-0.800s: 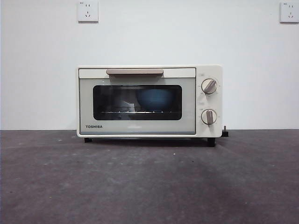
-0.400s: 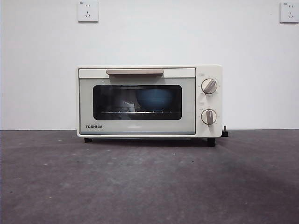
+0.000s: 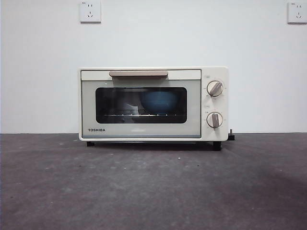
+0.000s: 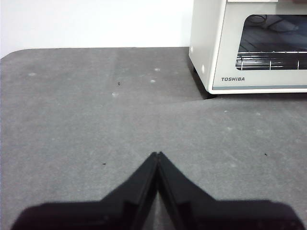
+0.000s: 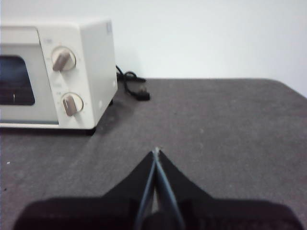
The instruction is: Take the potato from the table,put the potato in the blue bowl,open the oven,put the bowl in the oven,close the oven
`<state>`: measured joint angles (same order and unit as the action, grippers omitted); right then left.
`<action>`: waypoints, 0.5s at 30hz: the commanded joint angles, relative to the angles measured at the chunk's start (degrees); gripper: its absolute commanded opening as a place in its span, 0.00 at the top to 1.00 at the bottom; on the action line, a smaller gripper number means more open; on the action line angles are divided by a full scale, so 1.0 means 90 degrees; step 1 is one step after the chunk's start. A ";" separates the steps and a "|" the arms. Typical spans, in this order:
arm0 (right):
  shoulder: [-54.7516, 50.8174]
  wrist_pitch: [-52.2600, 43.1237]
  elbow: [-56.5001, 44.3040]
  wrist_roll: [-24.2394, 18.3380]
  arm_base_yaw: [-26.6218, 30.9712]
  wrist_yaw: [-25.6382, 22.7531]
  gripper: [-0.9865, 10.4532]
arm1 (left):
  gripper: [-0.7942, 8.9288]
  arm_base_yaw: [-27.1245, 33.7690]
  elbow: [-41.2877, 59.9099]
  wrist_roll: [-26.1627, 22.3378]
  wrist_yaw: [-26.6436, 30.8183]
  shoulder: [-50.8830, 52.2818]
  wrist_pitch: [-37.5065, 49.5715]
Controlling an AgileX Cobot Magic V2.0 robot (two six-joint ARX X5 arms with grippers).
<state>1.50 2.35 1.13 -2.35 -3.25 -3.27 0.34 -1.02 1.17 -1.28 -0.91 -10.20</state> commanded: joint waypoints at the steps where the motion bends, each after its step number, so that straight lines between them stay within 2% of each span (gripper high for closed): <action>1: -0.0119 -0.0114 -0.0036 0.0049 0.0117 -0.0024 0.91 | 0.92 0.0024 0.0066 0.0044 -0.0029 -0.0002 0.0075; 6: -0.0119 -0.0078 -0.0036 0.0070 0.0474 0.0002 0.91 | 0.92 0.0024 0.0066 0.0044 -0.0029 -0.0002 0.0075; 15: -0.0119 0.0002 -0.0036 0.0070 0.0495 -0.0095 0.91 | 0.92 0.0024 0.0066 0.0044 -0.0029 -0.0002 0.0075</action>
<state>0.58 2.31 1.15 -2.15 1.21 -3.99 0.34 -1.02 1.17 -1.26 -0.91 -10.20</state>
